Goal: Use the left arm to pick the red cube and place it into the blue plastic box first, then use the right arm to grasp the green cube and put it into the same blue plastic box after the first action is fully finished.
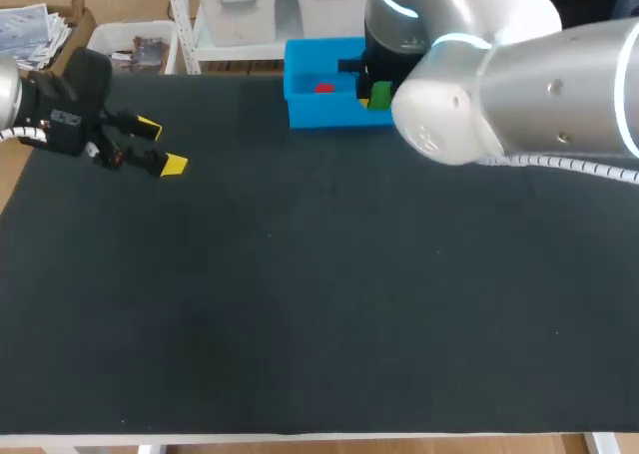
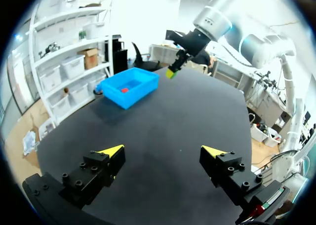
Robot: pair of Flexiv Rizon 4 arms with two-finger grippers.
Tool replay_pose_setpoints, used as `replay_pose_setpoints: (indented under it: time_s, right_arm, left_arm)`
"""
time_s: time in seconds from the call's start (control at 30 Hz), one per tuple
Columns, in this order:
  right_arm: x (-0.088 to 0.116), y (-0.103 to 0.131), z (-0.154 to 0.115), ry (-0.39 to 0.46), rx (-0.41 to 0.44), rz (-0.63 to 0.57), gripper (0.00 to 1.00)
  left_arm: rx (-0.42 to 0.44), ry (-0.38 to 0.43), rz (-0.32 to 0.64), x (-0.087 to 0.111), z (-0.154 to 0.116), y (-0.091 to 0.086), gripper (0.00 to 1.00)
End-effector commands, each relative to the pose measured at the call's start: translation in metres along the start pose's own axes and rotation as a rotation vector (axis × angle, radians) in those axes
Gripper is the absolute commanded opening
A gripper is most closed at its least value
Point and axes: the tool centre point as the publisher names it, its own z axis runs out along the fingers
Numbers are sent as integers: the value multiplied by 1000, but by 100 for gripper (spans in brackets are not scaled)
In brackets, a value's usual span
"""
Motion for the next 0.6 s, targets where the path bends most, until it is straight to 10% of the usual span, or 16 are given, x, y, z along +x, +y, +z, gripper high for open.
replay_pose_setpoints:
  time_s: [0.03, 0.6]
  right_arm:
    - [0, -3, 2, -39, 0, 0, 0]
    - [-64, -6, 35, -55, -42, 28, 0]
  left_arm:
    - [2, -7, 3, 2, 0, 1, 100]
    - [2, -7, 3, 2, 0, 1, 100]
